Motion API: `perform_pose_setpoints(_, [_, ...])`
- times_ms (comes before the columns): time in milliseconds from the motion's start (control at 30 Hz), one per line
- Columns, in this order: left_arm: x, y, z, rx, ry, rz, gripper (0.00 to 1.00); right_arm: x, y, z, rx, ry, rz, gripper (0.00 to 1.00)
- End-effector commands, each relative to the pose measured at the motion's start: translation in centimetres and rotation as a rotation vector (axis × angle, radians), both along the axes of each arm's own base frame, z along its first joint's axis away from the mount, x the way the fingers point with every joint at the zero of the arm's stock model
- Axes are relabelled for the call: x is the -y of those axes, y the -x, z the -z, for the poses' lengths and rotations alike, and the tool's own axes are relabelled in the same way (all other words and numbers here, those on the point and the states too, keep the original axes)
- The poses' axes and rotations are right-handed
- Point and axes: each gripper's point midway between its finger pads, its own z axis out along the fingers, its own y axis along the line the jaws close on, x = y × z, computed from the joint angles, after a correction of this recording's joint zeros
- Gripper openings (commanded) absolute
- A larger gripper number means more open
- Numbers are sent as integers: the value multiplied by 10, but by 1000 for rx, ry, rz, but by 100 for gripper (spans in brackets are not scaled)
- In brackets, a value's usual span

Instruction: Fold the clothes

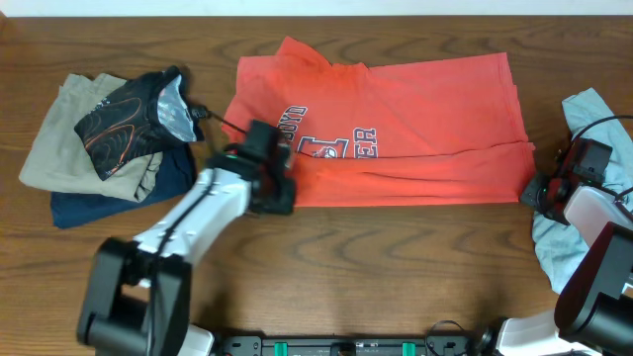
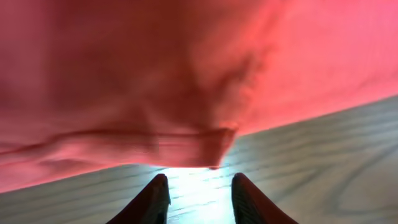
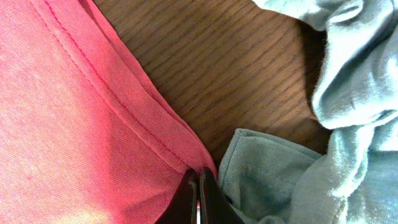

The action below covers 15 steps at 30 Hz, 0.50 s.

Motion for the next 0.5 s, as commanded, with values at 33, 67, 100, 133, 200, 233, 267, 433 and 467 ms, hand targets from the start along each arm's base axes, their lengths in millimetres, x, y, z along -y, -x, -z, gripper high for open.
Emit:
perform_pose_setpoints(33, [1,0,23,22,-143,105,38,4,23,16,-82,6,32,1])
perform_pose_setpoints(67, [1,-1,26,27,-156,111,38,4,23,16,-82,5,32,1])
perform_pose_setpoints(100, [0,-3,28,37,-174,113,38,3,23,16,-82,5,32,1])
perform_pose_setpoints(133, [0,-5,28,46,-182,114,38,3,23,16,-81,3,31,1])
perform_pose_setpoints(200, [-2,-9,28,65,-198,109,38,3,23,16,-82,2,31,1])
perform_pose_setpoints(233, [-4,-11,27,76,-209,105,38,3,23,16,-81,2,31,1])
perform_pose_setpoints(267, [-6,-13,26,83,-222,102,38,3,23,16,-82,2,31,1])
perform_pose_setpoints(433, [-14,-16,23,105,-266,94,37,3,23,16,-81,2,31,1])
perform_pose_setpoints(467, [-13,-17,21,110,-264,93,37,3,23,16,-81,2,31,1])
